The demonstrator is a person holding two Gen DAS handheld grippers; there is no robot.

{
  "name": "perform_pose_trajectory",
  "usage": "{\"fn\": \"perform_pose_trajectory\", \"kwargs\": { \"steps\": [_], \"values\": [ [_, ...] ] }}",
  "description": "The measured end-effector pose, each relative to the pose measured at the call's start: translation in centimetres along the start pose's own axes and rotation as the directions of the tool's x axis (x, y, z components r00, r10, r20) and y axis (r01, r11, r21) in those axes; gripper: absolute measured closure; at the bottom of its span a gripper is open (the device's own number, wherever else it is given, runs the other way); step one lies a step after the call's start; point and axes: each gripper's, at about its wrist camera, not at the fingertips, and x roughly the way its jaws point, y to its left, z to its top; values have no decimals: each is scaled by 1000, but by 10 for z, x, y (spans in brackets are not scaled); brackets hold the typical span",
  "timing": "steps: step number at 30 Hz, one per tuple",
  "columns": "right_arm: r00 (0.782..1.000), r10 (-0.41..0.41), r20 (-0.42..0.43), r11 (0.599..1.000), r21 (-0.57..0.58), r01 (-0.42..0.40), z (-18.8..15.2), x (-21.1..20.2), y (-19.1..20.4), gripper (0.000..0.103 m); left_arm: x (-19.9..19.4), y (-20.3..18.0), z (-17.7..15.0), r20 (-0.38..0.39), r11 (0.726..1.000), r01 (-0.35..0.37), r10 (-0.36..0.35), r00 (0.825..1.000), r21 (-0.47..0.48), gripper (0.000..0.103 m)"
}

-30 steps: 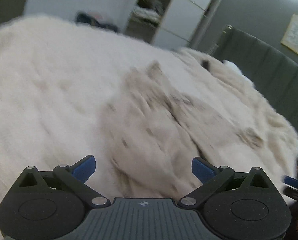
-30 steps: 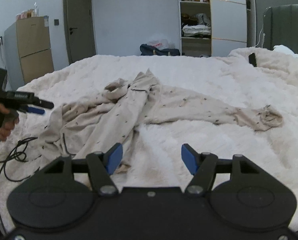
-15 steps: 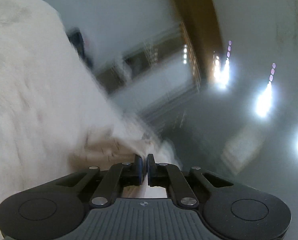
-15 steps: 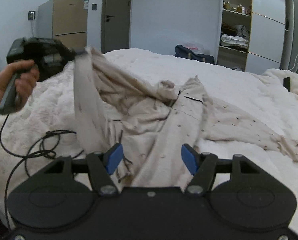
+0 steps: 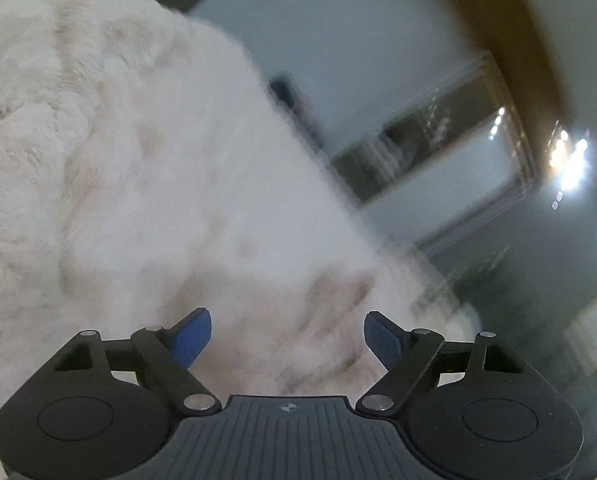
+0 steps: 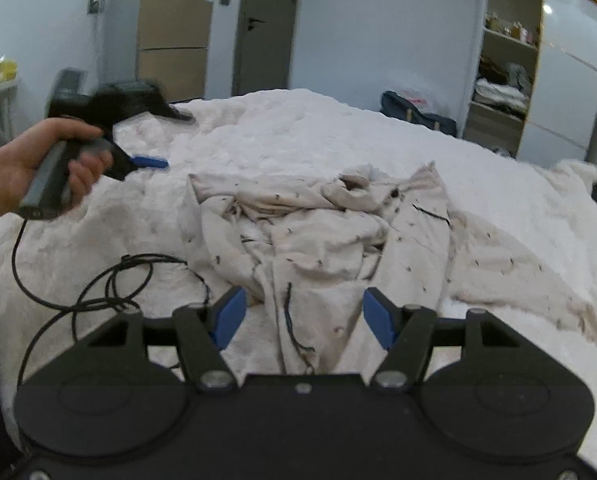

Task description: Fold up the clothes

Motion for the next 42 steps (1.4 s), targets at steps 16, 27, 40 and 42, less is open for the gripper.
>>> {"fn": "perform_pose_trajectory", "kwargs": {
  "steps": [16,27,40,42],
  "values": [
    [998,54,-12,998,15,-54,-3,10,18,40,45,-40,-18,-184,961,61,-11,983,269,99],
    [999,45,-25,991,131,-41,-4,17,9,40,-82,86,23,545,889,298,-67,836,-348,94],
    [996,79,-38,996,34,-78,12,36,23,40,-85,66,23,510,936,109,82,856,-334,44],
    [994,100,-34,995,-16,-101,26,44,32,40,-96,82,19,528,900,109,147,837,-422,44]
  ]
}}
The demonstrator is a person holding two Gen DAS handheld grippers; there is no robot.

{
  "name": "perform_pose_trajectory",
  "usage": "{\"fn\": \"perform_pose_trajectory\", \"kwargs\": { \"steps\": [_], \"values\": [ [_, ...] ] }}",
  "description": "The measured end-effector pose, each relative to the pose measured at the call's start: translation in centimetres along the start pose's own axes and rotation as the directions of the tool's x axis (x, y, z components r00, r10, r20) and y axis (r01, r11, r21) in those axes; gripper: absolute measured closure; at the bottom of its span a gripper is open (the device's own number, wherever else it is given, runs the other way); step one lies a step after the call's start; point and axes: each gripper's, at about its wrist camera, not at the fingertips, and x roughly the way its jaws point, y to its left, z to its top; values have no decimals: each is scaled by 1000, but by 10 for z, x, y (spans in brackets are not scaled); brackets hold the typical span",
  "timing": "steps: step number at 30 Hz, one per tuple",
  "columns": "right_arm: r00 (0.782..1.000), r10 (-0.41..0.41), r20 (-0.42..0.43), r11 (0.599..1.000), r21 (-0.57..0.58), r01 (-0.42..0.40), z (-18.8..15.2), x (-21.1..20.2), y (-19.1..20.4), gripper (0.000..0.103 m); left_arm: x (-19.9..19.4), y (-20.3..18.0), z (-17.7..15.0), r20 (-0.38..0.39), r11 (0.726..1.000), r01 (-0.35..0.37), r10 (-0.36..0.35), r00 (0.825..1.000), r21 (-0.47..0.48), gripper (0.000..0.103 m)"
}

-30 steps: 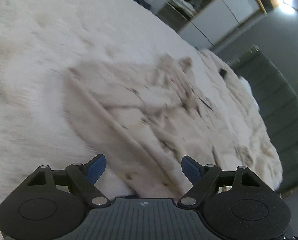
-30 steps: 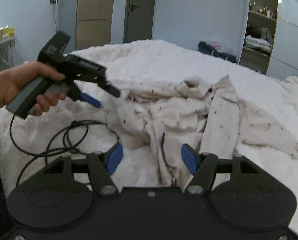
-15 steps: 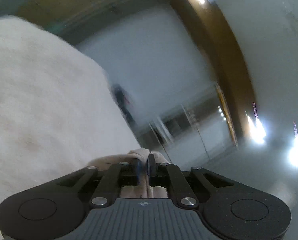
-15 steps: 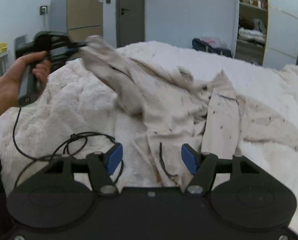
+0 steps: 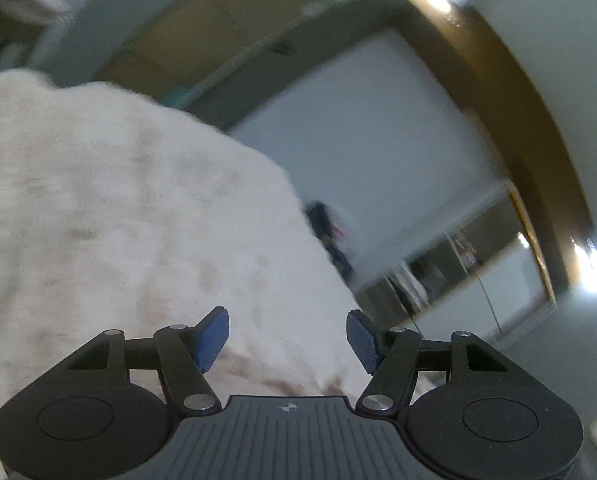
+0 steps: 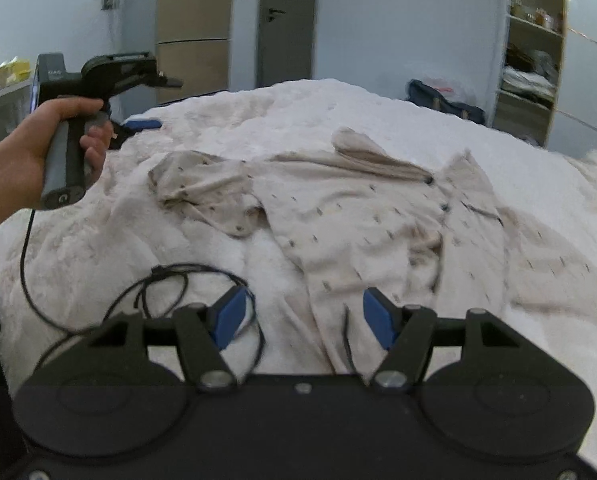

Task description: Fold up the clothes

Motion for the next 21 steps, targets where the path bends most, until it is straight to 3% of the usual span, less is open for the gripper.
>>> {"fn": "perform_pose_trajectory", "kwargs": {
  "steps": [2,5,9,11,12,13,18,20,21],
  "values": [
    [999,48,7,995,-86,-47,26,16,15,40,-9,14,10,35,998,-18,20,999,-64,44],
    [993,115,11,977,-184,-111,60,45,43,40,-15,19,22,48,996,-18,22,999,-86,42],
    [979,200,-24,943,-266,-199,94,89,83,40,-22,3,34,61,993,-83,78,995,78,33],
    [977,210,-30,921,-329,-208,107,110,104,40,-25,-12,36,98,955,-174,155,983,239,29],
    [977,211,-35,911,-355,-210,113,120,113,40,-27,-18,36,135,928,-223,191,972,297,27],
    [976,213,-51,902,-373,-217,118,131,121,40,-29,-19,36,160,919,-243,202,966,310,25],
    [968,193,-157,893,-381,-240,140,184,149,40,-34,0,42,231,932,-296,247,941,209,25],
    [964,169,-205,887,-396,-239,142,205,160,40,-35,7,45,231,944,-286,245,942,166,25],
    [958,156,-241,884,-400,-244,141,216,164,46,-36,8,46,231,947,-280,241,943,157,25]
  ]
}}
